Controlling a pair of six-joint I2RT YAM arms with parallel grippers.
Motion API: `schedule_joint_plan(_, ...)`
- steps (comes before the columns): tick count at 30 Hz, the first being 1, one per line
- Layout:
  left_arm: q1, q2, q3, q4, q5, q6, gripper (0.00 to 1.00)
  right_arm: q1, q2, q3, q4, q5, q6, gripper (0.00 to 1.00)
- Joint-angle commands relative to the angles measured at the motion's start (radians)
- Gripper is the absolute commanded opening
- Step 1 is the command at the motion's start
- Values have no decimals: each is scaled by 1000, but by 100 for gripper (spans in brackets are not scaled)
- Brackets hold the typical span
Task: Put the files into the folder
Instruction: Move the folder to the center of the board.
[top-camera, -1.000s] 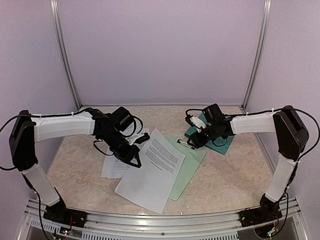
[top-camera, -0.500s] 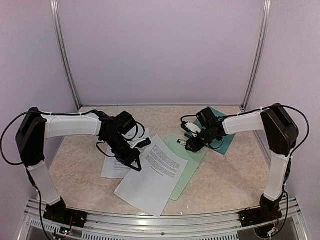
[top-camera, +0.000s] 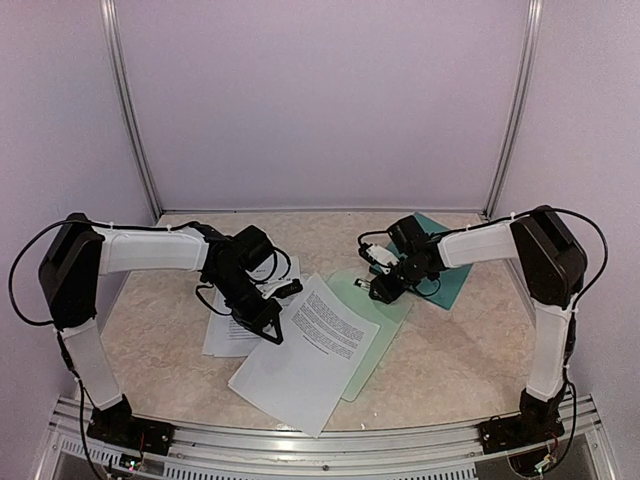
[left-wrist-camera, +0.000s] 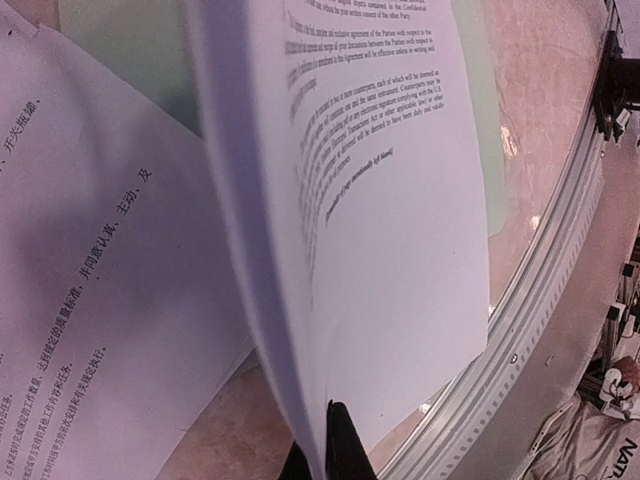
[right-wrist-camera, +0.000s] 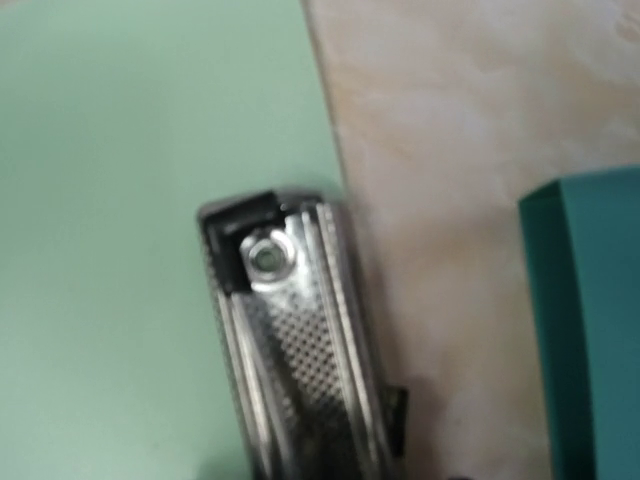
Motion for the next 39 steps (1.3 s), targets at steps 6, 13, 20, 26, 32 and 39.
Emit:
schedule_joint_plan(6, 25, 27, 31, 1, 54, 5, 0, 7, 63, 39, -5, 9, -50, 43)
schedule_joint_plan(13, 34, 61, 50, -15, 66, -3, 0, 8, 69, 21, 3, 9, -53, 26)
schedule_joint_plan(20, 40, 67, 56, -26, 63, -2, 0, 8, 47, -10, 5, 18, -45, 13)
schedule_joint_plan(26, 44, 78, 62, -40, 57, 4, 0, 8, 14, -55, 8, -3, -25, 5)
schedule_joint_plan(32, 44, 78, 63, -40, 55, 4, 0, 11, -49, -95, 26, -23, -13, 7)
schedule_joint_plan(39, 41, 47, 51, -47, 64, 6, 0, 50, -83, -177, 0, -15, -18, 0)
